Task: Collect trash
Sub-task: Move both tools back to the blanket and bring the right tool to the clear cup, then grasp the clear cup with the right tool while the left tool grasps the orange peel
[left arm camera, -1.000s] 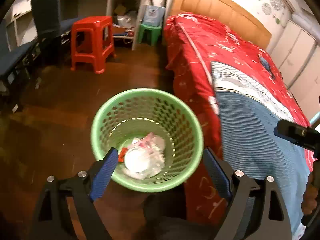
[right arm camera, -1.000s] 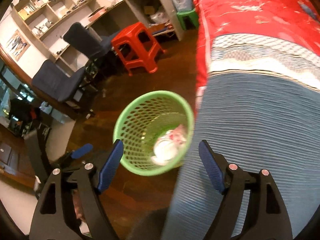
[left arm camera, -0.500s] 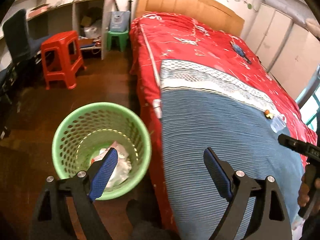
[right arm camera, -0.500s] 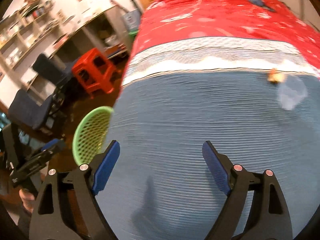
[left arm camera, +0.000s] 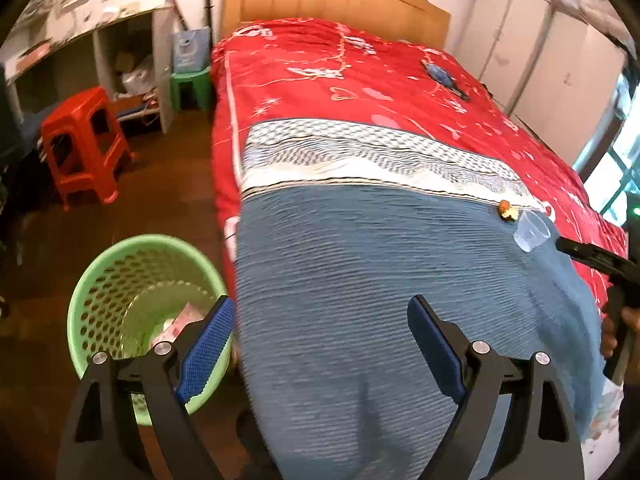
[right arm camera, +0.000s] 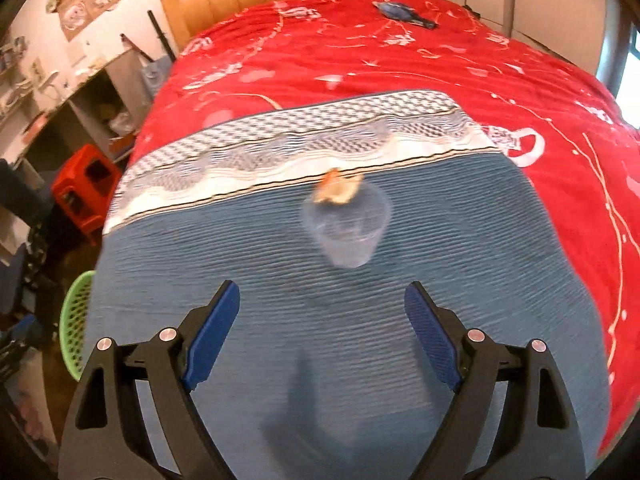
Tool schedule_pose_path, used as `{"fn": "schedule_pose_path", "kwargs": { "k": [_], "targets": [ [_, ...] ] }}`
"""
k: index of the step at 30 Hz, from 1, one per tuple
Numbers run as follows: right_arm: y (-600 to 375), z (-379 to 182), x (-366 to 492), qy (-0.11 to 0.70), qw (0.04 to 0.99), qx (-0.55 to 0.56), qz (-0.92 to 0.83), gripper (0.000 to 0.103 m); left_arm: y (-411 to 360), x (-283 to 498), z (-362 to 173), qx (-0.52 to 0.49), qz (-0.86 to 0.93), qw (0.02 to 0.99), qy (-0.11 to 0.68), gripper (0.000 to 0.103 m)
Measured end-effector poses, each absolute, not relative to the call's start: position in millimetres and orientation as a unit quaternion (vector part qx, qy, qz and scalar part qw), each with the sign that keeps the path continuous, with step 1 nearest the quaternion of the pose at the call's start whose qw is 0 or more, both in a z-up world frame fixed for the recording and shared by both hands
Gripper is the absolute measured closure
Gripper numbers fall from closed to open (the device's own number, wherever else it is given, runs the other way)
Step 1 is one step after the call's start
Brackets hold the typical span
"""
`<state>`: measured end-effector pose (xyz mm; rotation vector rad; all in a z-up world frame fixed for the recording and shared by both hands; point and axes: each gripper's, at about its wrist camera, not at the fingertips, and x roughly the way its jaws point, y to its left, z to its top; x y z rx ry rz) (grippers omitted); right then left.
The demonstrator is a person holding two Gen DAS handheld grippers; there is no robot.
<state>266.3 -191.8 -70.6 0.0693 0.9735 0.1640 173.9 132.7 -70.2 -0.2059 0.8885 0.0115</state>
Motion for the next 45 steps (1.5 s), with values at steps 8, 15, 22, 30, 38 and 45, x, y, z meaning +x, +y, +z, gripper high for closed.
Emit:
{"fn": "schedule_pose_path", "kwargs": {
  "k": [8, 15, 22, 30, 38, 45],
  "targets": [
    [-195, -92, 299, 0.478, 0.875, 0.005, 0.076, 0.019, 98, 207, -65, -0.077, -0.021, 0.897, 0.435, 0.018],
    [-199, -108, 318, 0.484, 0.873, -0.004, 0.062, 0.021, 64, 237, -64, -0.054, -0.045, 0.896, 0.439, 0.018],
    [-207, -101, 310, 0.464, 0.881, 0.006, 0.094, 0.045, 20, 270, -69, -0.033, -0.074, 0.891, 0.446, 0.018],
    [-241, -82, 282, 0.453, 0.885, 0.03, 0.101, 0.045, -48, 313, -75, -0.007, -0.132, 0.885, 0.447, 0.018],
    [-273, -75, 253, 0.445, 0.889, 0.04, 0.101, 0.045, -125, 358, -90, 0.019, -0.185, 0.875, 0.447, 0.02],
    [-286, -79, 240, 0.446, 0.888, 0.053, 0.103, 0.045, -170, 393, -112, 0.039, -0.21, 0.863, 0.458, 0.029]
  ]
}}
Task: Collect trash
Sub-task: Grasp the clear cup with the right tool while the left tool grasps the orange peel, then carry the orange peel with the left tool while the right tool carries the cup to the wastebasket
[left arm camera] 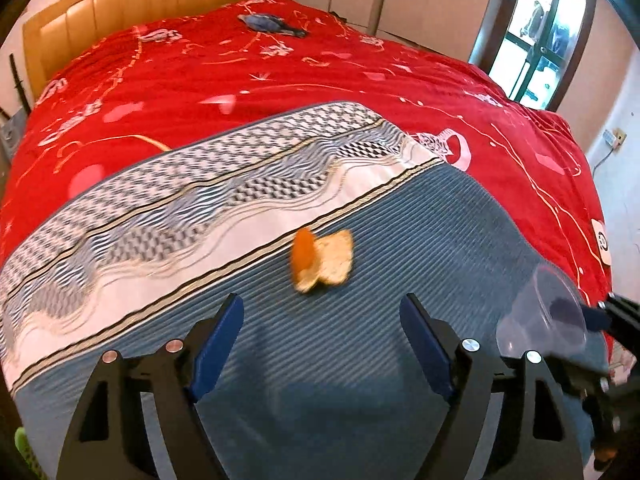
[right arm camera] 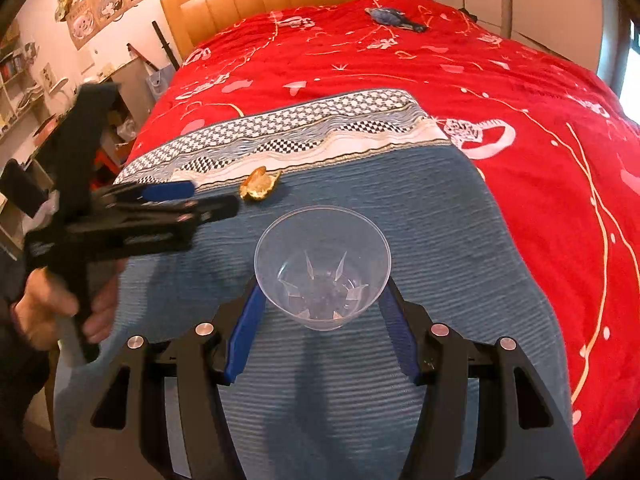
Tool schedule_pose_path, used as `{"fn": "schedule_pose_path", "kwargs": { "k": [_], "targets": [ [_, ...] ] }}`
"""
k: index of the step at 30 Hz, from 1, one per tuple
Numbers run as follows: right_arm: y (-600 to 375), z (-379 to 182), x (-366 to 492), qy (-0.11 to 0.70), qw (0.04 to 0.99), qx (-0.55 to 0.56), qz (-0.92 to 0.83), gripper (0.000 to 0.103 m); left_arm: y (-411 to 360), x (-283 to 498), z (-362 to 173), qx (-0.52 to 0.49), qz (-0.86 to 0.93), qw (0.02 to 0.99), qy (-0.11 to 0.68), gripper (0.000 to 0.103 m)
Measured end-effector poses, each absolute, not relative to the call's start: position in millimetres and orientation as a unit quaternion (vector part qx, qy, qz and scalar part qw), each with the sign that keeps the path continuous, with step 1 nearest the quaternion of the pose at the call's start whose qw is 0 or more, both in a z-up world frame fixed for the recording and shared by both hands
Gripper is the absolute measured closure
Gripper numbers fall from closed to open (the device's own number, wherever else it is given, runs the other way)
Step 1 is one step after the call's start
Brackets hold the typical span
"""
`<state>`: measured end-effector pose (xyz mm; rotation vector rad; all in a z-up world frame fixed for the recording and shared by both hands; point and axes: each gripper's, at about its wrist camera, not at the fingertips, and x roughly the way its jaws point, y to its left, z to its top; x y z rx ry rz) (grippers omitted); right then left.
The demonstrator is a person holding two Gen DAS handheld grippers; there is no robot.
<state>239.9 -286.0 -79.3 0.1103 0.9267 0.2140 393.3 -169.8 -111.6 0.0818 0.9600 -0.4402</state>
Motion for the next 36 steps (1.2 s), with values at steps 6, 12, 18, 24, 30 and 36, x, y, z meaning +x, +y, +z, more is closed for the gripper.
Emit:
{"fn": "schedule_pose_path", "kwargs": {
  "k": [6, 12, 18, 24, 30, 36],
  "targets": [
    [-291, -85, 236, 0.45, 0.885, 0.06, 0.103, 0.045, -183, 412, -127, 0.037, -0.207, 0.858, 0.468, 0.036],
    [-292, -85, 233, 0.449, 0.885, 0.063, 0.1, 0.045, -186, 422, -136, 0.042, -0.196, 0.858, 0.474, 0.059],
    [-290, -81, 226, 0.446, 0.887, 0.065, 0.099, 0.045, -175, 412, -131, 0.025, -0.197, 0.862, 0.466, 0.076],
    [-271, -66, 212, 0.436, 0.89, 0.07, 0.116, 0.045, -139, 379, -106, -0.008, -0.189, 0.87, 0.455, 0.078],
    [-230, -52, 193, 0.43, 0.888, 0.064, 0.152, 0.045, -74, 320, -71, -0.037, -0.159, 0.888, 0.43, 0.078],
    [-176, -45, 177, 0.431, 0.879, 0.052, 0.197, 0.045, 1, 257, -49, -0.074, -0.118, 0.903, 0.407, 0.078]
  ]
}}
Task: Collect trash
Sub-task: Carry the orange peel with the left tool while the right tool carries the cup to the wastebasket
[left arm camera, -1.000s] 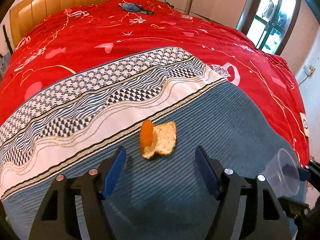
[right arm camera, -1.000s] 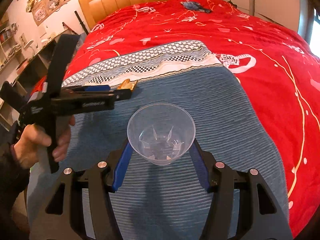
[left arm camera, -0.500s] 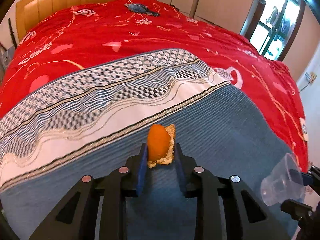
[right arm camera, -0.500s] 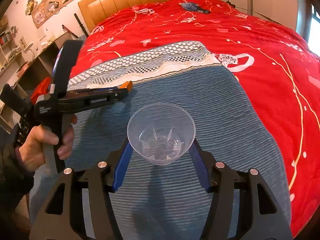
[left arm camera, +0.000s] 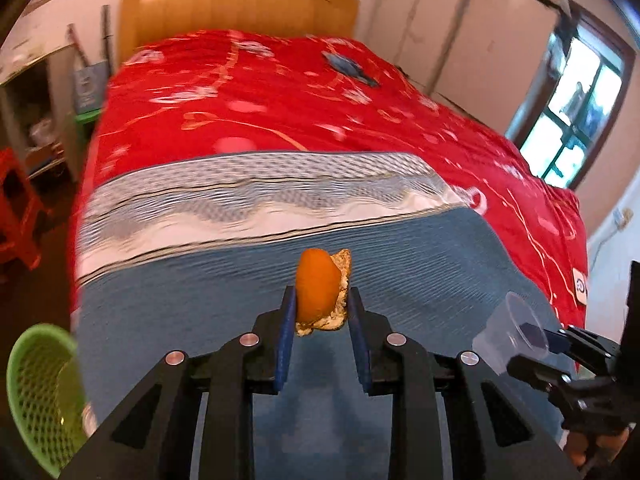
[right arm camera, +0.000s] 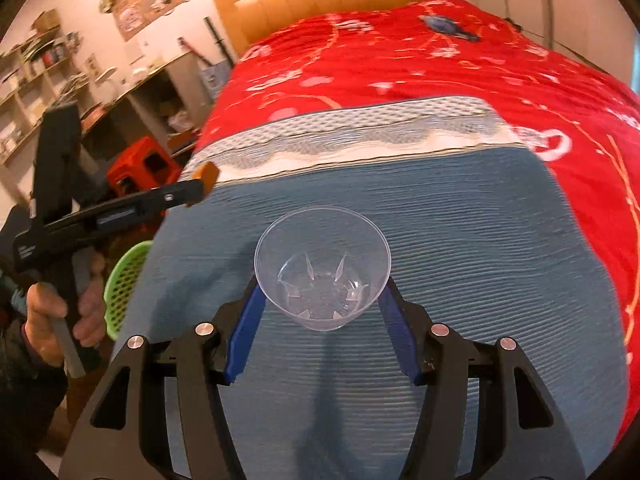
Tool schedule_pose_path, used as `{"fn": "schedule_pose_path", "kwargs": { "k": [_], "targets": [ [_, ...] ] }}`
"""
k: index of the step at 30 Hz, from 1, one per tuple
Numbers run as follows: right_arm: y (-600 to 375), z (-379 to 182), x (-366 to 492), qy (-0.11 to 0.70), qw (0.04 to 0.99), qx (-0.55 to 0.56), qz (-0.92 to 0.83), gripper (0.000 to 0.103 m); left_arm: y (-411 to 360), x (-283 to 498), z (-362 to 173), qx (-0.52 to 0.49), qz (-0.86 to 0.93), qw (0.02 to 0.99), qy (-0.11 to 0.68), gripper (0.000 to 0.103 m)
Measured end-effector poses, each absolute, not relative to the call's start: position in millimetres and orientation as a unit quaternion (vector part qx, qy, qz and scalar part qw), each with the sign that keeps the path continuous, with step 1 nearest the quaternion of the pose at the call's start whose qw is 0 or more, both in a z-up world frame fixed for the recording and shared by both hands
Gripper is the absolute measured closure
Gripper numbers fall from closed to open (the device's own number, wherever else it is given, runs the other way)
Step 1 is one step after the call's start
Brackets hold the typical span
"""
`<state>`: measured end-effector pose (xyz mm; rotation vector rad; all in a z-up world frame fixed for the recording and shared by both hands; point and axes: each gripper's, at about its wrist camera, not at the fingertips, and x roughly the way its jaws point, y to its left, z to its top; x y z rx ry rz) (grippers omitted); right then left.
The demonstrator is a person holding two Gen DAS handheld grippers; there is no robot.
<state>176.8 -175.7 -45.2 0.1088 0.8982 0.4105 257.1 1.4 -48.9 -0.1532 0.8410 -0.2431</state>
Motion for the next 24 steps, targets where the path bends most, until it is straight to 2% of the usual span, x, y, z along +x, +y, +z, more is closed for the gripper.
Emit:
{"fn": "schedule_pose_path", "kwargs": {
  "k": [6, 13, 24],
  "targets": [
    [-113, -38, 165, 0.431, 0.869, 0.029, 0.241, 0.045, 94, 194, -40, -0.094, -0.041, 0.915, 0.391, 0.078],
    [-45, -34, 160, 0.432, 0.855, 0.002, 0.286, 0.045, 194, 143, -57, -0.116, 0.051, 0.908, 0.399, 0.078],
    [35, -35, 157, 0.442, 0.836, -0.029, 0.324, 0.045, 284, 131, -114, -0.157, 0.12, 0.874, 0.445, 0.076]
  ]
}}
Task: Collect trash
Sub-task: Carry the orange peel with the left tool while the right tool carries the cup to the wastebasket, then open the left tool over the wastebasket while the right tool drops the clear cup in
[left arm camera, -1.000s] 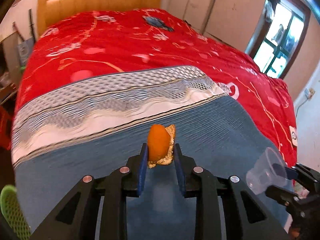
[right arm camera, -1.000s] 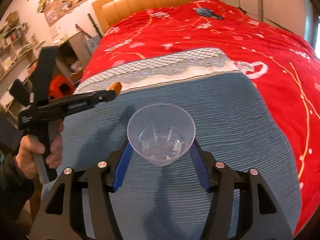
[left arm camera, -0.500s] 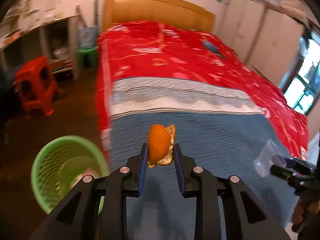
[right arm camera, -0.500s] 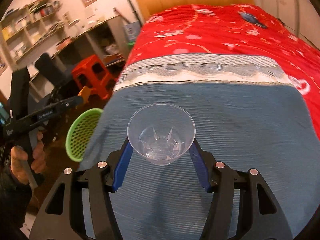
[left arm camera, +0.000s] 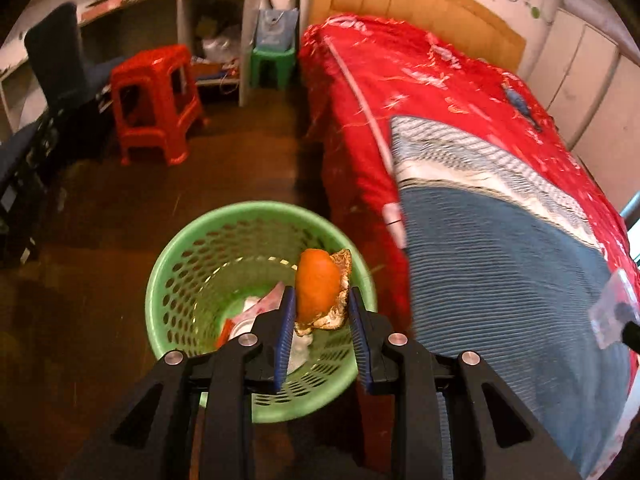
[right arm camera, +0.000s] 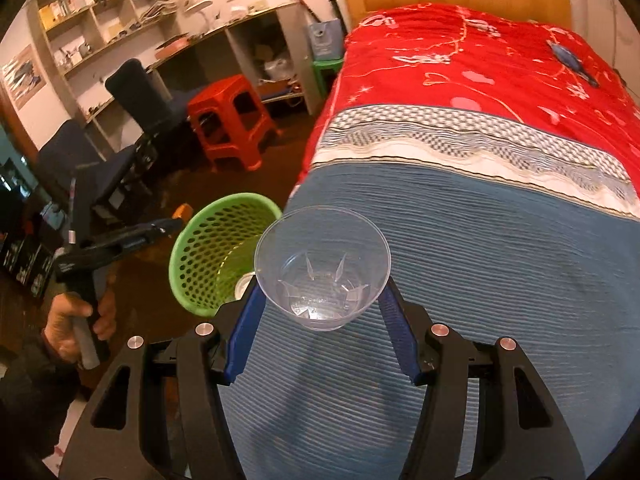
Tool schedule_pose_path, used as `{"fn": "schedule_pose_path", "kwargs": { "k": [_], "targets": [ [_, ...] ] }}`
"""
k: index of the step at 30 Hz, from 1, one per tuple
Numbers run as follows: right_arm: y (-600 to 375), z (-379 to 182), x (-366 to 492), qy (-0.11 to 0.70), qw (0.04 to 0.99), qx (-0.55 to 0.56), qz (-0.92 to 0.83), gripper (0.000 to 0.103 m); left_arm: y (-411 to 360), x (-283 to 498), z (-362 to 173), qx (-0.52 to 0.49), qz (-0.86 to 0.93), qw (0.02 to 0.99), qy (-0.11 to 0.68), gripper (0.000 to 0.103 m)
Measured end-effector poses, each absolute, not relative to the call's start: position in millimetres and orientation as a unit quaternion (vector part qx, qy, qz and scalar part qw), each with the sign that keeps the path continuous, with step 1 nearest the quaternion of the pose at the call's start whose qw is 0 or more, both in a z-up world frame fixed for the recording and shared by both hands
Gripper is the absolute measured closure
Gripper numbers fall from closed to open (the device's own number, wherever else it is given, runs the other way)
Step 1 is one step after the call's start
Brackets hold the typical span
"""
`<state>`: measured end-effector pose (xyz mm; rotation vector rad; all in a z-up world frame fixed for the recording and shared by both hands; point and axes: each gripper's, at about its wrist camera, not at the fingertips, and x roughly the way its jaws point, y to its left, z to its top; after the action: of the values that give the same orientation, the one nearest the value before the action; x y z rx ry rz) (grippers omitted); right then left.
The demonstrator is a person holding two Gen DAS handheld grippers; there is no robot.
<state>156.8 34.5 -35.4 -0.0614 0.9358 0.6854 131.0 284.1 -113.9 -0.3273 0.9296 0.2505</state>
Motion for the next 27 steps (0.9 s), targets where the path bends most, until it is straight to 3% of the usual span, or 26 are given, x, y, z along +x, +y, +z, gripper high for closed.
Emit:
{"fn": "schedule_pose_path", "kwargs": {
  "k": [7, 27],
  "targets": [
    [63, -40, 160, 0.45, 0.828, -0.035, 0.332, 0.045, 305, 128, -142, -0.18, 0.126, 0.861, 0.458, 0.059],
    [173, -73, 161, 0.477, 0.793, -0.049, 0.375, 0.043, 350, 68, -145, -0.213, 0.167, 0.855, 0.442, 0.037]
  ]
}}
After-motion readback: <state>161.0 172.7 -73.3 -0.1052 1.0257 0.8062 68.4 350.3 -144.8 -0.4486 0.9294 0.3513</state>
